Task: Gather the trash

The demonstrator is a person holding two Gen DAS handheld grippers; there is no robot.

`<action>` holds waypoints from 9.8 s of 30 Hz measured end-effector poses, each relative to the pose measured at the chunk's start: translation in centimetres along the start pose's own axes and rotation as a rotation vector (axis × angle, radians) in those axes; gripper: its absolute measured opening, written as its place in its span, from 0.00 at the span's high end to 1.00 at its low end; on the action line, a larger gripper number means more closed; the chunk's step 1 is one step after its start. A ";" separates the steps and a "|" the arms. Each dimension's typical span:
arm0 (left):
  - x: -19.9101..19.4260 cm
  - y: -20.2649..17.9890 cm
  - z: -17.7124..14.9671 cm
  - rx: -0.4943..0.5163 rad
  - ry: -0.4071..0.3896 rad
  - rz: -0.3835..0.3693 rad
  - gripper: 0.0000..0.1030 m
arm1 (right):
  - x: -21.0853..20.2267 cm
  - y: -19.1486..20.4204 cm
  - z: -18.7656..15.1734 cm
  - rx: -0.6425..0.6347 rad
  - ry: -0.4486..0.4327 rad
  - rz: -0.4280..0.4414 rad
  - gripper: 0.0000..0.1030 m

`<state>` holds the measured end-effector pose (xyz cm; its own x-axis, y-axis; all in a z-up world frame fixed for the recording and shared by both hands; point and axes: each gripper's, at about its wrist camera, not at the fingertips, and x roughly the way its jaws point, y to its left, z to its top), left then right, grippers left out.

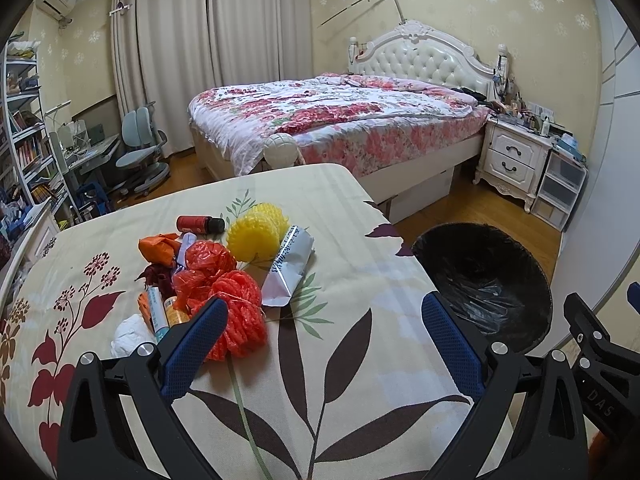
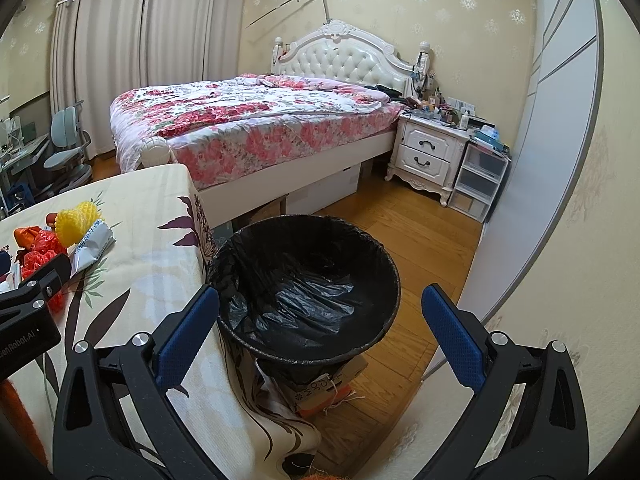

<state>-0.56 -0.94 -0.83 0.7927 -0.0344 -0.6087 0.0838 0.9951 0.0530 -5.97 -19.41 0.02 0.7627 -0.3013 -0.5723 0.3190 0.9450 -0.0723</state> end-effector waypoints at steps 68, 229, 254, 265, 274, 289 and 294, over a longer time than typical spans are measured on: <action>1.5 15.6 -3.5 -0.168 0.146 0.189 0.27 | 1.0 13.9 -0.5 -0.176 0.132 0.311 0.42; 9.5 -9.1 5.7 0.143 0.026 -0.137 0.17 | 10.9 -3.8 3.0 0.100 0.123 0.015 0.35; 3.9 6.0 0.9 -0.045 0.070 0.091 0.17 | 6.8 7.3 1.0 -0.055 0.146 0.245 0.35; 2.2 12.2 -2.3 -0.127 0.106 0.198 0.17 | 4.4 12.7 0.0 -0.145 0.141 0.352 0.35; 2.9 14.9 -4.0 -0.173 0.158 0.217 0.19 | 3.5 15.4 -0.3 -0.192 0.144 0.386 0.35; 4.9 15.0 -4.3 -0.180 0.234 0.121 0.53 | 3.2 16.6 -1.0 -0.216 0.155 0.406 0.35; 4.7 14.4 -4.4 -0.158 0.228 0.124 0.67 | 3.1 16.7 -1.1 -0.214 0.155 0.414 0.35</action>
<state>1.76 13.68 -6.45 0.6338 0.0923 -0.7680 -0.1145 0.9931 0.0248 1.09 -4.46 -3.90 0.7029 0.1127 -0.7023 -0.1284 0.9912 0.0306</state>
